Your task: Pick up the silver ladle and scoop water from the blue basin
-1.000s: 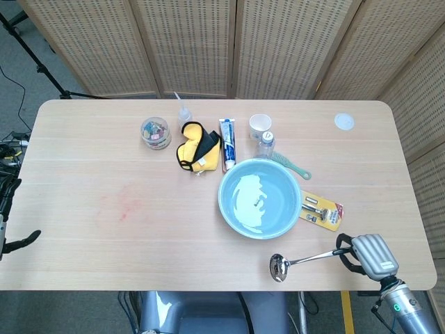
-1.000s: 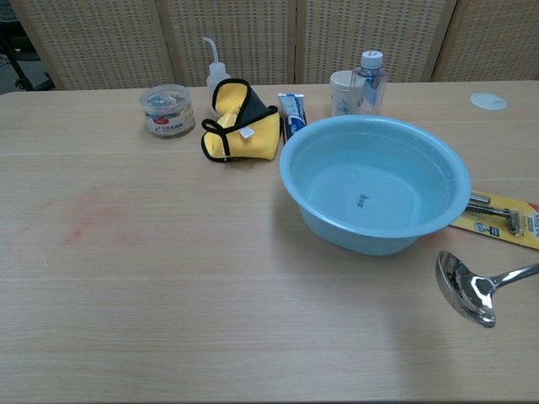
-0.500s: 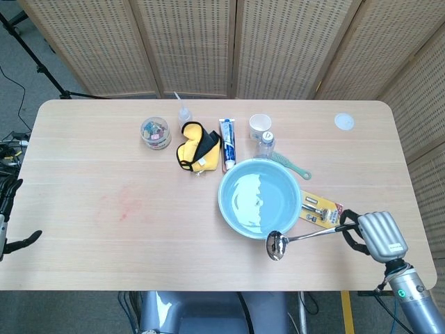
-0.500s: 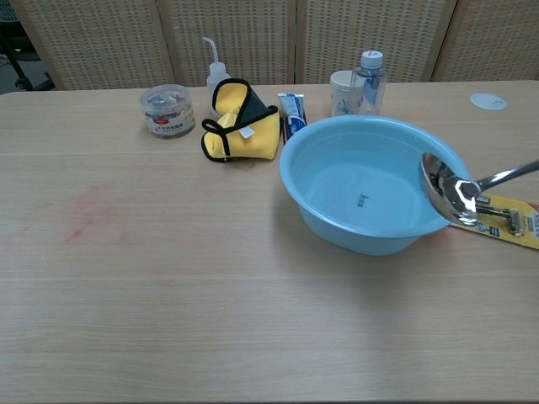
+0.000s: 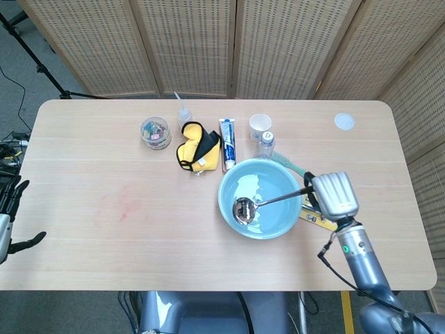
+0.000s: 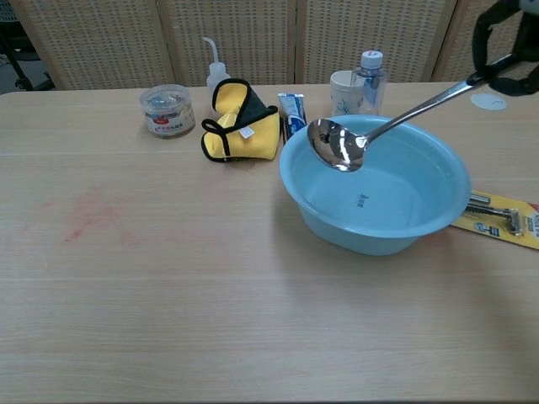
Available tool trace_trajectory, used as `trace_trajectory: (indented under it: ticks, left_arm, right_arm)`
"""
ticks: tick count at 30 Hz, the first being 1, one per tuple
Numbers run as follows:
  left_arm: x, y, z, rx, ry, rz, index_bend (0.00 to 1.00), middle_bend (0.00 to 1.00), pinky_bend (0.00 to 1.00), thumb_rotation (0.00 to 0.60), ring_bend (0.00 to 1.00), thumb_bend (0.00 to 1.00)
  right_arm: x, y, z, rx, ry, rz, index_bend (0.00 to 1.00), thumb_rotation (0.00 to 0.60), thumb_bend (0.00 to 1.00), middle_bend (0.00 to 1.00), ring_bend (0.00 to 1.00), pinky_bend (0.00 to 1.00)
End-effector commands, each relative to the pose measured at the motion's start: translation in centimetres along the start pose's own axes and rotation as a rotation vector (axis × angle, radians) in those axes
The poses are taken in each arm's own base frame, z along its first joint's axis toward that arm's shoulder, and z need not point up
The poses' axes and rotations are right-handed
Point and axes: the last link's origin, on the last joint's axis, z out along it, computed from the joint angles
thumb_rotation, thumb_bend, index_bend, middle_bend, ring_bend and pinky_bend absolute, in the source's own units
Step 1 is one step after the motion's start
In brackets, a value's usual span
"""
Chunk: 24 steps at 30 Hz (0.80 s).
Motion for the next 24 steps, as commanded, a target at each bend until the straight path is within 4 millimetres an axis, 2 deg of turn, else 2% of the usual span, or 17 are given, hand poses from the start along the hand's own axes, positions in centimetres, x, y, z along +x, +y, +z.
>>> trace_trajectory:
  ticks: [1, 7, 18, 24]
  left_arm:
    - [0.1, -0.1, 0.0, 0.003, 0.0, -0.005, 0.0, 0.0, 0.06, 0.6, 0.0, 0.0]
    - [0.1, -0.5, 0.2, 0.014, -0.003, -0.012, 0.0, 0.0, 0.06, 0.6, 0.0, 0.0]
    - [0.0, -0.7, 0.5, 0.026, -0.01, -0.015, 0.0, 0.0, 0.06, 0.6, 0.0, 0.0]
    - [-0.1, -0.6, 0.5, 0.024, -0.013, -0.017, 0.0, 0.0, 0.06, 0.6, 0.0, 0.0]
  right_arm:
    - [-0.5, -2.7, 3.6, -0.052, 0.009, -0.016, 0.8, 0.6, 0.98, 1.0, 0.92, 1.0]
    - [-1.7, -2.3, 5.3, -0.108, 0.006, -0.039, 0.8, 0.6, 0.98, 1.0, 0.92, 1.0]
    - [-3.1, -1.1, 5.7, -0.134, 0.005, -0.063, 0.8, 0.6, 0.98, 1.0, 0.92, 1.0]
    - [-4.9, -0.8, 6.6, -0.159, 0.085, -0.195, 0.8, 0.6, 0.98, 1.0, 0.92, 1.0]
